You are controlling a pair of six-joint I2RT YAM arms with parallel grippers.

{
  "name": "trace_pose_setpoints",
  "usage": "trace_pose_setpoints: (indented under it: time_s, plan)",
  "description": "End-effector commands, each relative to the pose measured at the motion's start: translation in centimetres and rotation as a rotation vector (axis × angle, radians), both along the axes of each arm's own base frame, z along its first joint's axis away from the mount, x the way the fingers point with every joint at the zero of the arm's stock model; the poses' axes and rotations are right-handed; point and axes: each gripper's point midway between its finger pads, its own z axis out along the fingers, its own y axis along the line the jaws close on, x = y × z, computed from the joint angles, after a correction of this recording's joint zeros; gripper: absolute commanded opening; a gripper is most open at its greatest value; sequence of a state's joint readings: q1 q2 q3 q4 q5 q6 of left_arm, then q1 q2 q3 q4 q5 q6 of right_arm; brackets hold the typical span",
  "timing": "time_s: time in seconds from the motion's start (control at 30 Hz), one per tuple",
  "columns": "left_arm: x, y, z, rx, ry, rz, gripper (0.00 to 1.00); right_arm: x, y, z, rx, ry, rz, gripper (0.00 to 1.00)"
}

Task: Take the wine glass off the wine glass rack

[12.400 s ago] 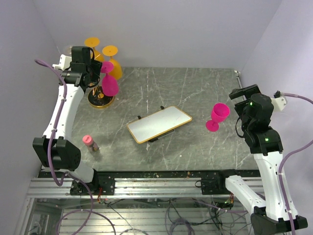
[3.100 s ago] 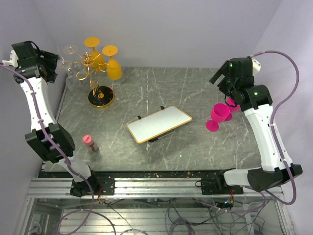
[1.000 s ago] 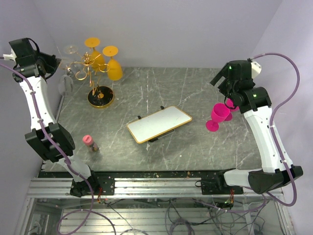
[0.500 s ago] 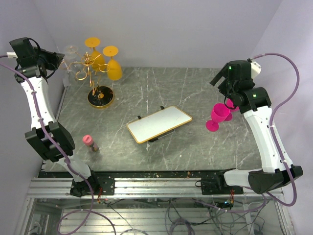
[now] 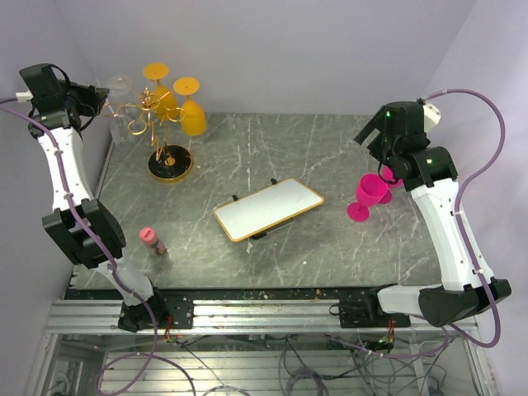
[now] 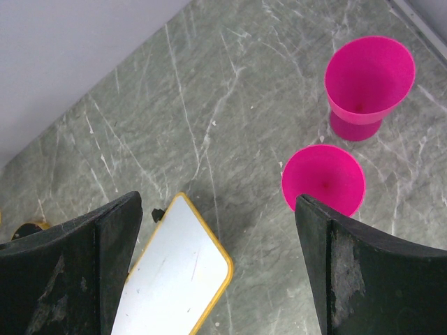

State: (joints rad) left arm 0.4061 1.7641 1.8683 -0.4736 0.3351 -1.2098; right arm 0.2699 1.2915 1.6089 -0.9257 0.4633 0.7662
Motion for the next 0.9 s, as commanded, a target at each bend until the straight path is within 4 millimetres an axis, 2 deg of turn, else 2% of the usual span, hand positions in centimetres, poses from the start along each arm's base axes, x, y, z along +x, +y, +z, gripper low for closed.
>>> trace_pose_setpoints:
  time_s: [0.0, 0.17, 0.27, 0.43, 0.5, 0.6, 0.73, 0.8, 0.87]
  plan:
    - [0.7, 0.2, 3.0, -0.008, -0.089, 0.034, 0.07, -0.1, -0.1, 0.4, -0.001, -0.021, -0.009, 0.9]
    - [-0.1, 1.3, 3.4, -0.08, -0.073, 0.151, 0.07, -0.1, -0.1, 0.7, 0.005, -0.03, -0.017, 0.9]
    - [-1.0, 3.0, 4.3, -0.073, -0.053, 0.269, 0.07, -0.1, -0.1, 0.7, 0.011, -0.033, -0.017, 0.9]
    - [-1.3, 4.3, 5.2, -0.078, -0.055, 0.353, 0.07, -0.2, -0.1, 0.8, 0.012, -0.038, -0.016, 0.9]
    - [-2.0, 5.0, 5.5, -0.063, -0.044, 0.401, 0.07, -0.2, -0.1, 0.8, 0.013, -0.04, -0.016, 0.9]
    - [-4.7, 6.3, 5.4, -0.035, 0.008, 0.525, 0.07, -0.3, -0.1, 0.7, 0.016, -0.042, -0.015, 0.9]
    - [-10.0, 7.9, 4.9, -0.008, 0.115, 0.729, 0.07, -0.4, 0.0, 0.8, 0.022, -0.051, -0.009, 0.9]
    - [-12.3, 8.4, 5.0, 0.019, 0.137, 0.794, 0.07, -0.3, 0.2, 0.8, 0.025, -0.048, -0.002, 0.9]
    - [-14.3, 7.9, 6.0, 0.043, 0.12, 0.805, 0.07, -0.3, 0.7, 0.8, 0.031, -0.044, 0.025, 0.9]
